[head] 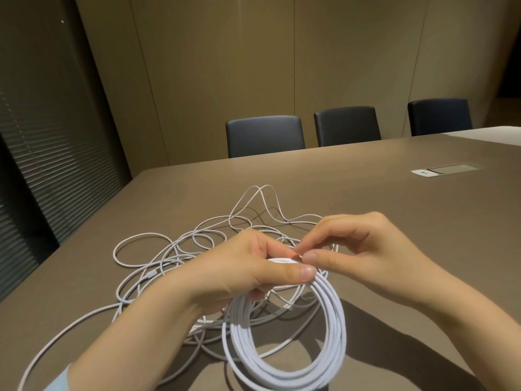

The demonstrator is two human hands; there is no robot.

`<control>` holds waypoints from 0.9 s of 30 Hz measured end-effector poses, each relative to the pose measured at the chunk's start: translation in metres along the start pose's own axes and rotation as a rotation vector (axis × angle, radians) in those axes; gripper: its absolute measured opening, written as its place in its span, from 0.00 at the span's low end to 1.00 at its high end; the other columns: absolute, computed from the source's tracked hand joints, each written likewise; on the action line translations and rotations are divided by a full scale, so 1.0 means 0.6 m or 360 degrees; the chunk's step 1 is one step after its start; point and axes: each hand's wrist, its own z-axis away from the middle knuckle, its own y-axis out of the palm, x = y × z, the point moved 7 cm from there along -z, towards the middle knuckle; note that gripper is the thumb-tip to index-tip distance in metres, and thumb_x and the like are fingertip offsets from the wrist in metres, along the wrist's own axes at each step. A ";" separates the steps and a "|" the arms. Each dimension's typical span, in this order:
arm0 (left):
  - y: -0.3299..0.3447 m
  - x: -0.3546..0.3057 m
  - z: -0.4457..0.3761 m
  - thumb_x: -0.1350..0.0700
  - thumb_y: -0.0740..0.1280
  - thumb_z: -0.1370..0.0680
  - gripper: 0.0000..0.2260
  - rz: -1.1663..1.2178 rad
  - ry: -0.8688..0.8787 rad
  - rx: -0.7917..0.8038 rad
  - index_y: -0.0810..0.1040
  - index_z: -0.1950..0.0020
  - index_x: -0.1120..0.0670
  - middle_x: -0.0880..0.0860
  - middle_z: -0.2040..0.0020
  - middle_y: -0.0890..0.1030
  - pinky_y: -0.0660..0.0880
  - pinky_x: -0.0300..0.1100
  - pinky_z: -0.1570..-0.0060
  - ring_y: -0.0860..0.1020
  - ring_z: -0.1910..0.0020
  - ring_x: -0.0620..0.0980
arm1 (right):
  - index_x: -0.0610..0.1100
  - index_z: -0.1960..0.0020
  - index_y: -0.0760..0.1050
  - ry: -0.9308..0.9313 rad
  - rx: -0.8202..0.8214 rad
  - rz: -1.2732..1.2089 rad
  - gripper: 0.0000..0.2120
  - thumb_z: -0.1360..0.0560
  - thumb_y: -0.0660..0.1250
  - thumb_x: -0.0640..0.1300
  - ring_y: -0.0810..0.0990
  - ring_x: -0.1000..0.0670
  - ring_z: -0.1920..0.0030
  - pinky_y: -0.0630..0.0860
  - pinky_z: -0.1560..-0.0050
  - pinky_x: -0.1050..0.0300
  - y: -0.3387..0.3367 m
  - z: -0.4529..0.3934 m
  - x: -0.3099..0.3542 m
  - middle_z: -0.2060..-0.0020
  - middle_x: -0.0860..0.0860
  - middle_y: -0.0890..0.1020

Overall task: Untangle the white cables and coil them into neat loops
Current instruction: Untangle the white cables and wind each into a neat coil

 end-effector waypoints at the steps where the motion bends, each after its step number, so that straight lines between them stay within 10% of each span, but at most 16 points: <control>1: -0.003 -0.004 0.001 0.53 0.75 0.28 0.05 -0.0061 0.0023 -0.0052 0.85 0.61 0.53 0.53 0.73 0.60 0.53 0.38 0.73 0.57 0.73 0.47 | 0.43 0.54 0.84 0.0014 -0.0016 0.0028 0.05 0.29 0.72 0.40 0.83 0.54 0.58 0.75 0.55 0.67 -0.001 0.001 0.002 0.61 0.54 0.85; 8: 0.001 -0.050 0.013 0.50 0.74 0.27 0.05 -0.0794 0.0269 -0.0661 0.86 0.57 0.50 0.52 0.75 0.71 0.59 0.37 0.75 0.62 0.76 0.44 | 0.40 0.61 0.81 0.0254 -0.0344 -0.0121 0.06 0.31 0.73 0.30 0.77 0.54 0.70 0.73 0.66 0.62 -0.016 0.002 -0.004 0.72 0.45 0.81; 16: 0.035 -0.076 0.035 0.51 0.68 0.25 0.13 -0.1319 0.0753 -0.1240 0.77 0.40 0.44 0.44 0.55 0.83 0.76 0.47 0.59 0.79 0.57 0.47 | 0.46 0.67 0.79 0.0285 -0.0939 0.0110 0.08 0.35 0.71 0.33 0.76 0.53 0.72 0.74 0.67 0.58 -0.031 0.019 -0.009 0.74 0.49 0.80; 27: -0.023 -0.074 0.031 0.54 0.74 0.27 0.02 -0.0483 0.0581 -0.1166 0.85 0.55 0.49 0.41 0.62 0.84 0.76 0.37 0.60 0.81 0.61 0.39 | 0.41 0.57 0.84 -0.0021 -0.0751 -0.0126 0.03 0.28 0.72 0.35 0.85 0.50 0.58 0.80 0.54 0.59 -0.033 0.012 0.012 0.61 0.50 0.86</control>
